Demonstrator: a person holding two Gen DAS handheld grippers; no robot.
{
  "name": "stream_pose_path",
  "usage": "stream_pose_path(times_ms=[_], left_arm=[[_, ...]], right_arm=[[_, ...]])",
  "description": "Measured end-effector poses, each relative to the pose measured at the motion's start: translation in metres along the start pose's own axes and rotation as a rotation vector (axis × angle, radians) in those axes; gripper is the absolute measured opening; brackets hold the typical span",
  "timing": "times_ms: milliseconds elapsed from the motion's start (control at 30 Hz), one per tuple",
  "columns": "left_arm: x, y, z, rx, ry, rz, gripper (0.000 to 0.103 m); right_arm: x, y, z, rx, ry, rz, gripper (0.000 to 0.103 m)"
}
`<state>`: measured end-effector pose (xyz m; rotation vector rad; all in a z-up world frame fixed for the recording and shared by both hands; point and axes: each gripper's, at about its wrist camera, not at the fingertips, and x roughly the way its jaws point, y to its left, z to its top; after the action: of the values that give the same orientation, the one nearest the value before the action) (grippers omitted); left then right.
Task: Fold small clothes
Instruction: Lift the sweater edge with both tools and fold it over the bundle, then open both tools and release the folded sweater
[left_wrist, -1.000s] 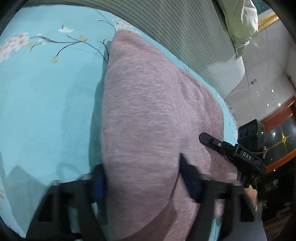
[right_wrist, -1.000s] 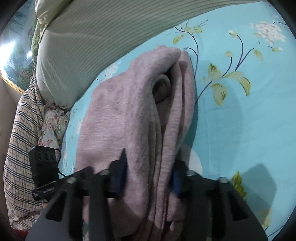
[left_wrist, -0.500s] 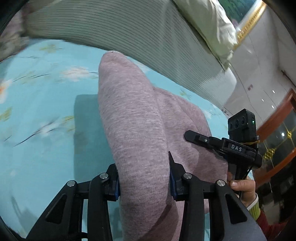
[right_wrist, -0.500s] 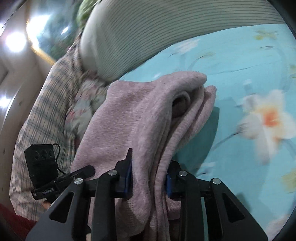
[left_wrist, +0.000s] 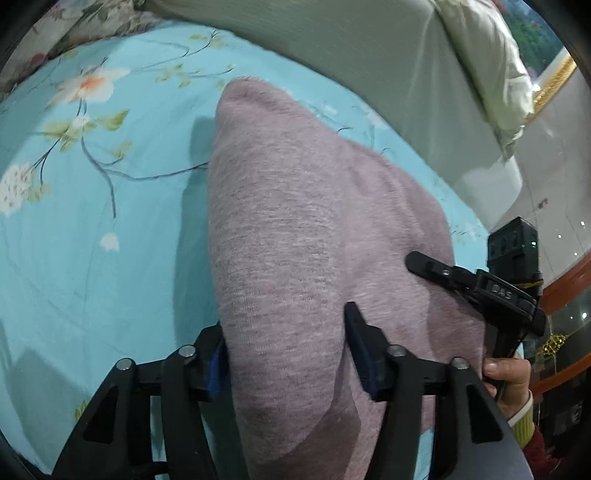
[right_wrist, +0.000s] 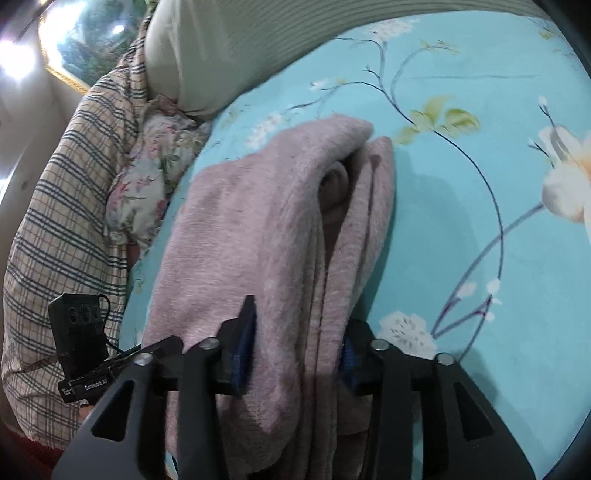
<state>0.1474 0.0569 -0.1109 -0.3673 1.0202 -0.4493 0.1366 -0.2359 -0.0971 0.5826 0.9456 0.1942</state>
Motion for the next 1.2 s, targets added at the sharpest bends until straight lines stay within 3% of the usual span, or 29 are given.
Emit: stream_pose_path(times_ms=[100,300,433,500,667,800,967,1200], left_arm=[[-0.009,-0.001,0.000,0.015,0.002,0.031,0.068],[-0.049,-0.011,0.000,0.076,-0.086,0.071,0.068],[-0.059,-0.033,0.002,0.129,-0.117,0.026,0.064],[-0.055,-0.044,0.001,0.161,-0.115,-0.005,0.058],[-0.041,-0.063,-0.002,0.224,-0.072,-0.044,0.049],[-0.026,-0.061,-0.001,0.226,-0.043,-0.048,0.049],[-0.023,-0.057,-0.005,0.227,-0.024,-0.043,0.049],[-0.051,-0.052,-0.032,0.259,-0.009,-0.015,0.049]], right_arm=[[-0.016,0.006,0.002,-0.019,-0.031,-0.045,0.066],[-0.049,0.024,0.021,-0.064,-0.155,-0.090,0.066],[-0.027,0.024,0.036,-0.048,-0.088,-0.109,0.035],[-0.011,0.019,0.041,-0.026,-0.052,-0.113,0.012],[-0.030,0.040,0.061,-0.096,-0.148,-0.104,0.011],[-0.011,0.020,0.064,-0.043,-0.060,-0.126,0.012],[-0.024,0.011,0.035,0.002,-0.053,-0.109,0.024],[-0.083,0.031,-0.037,-0.040,-0.105,-0.017,0.026]])
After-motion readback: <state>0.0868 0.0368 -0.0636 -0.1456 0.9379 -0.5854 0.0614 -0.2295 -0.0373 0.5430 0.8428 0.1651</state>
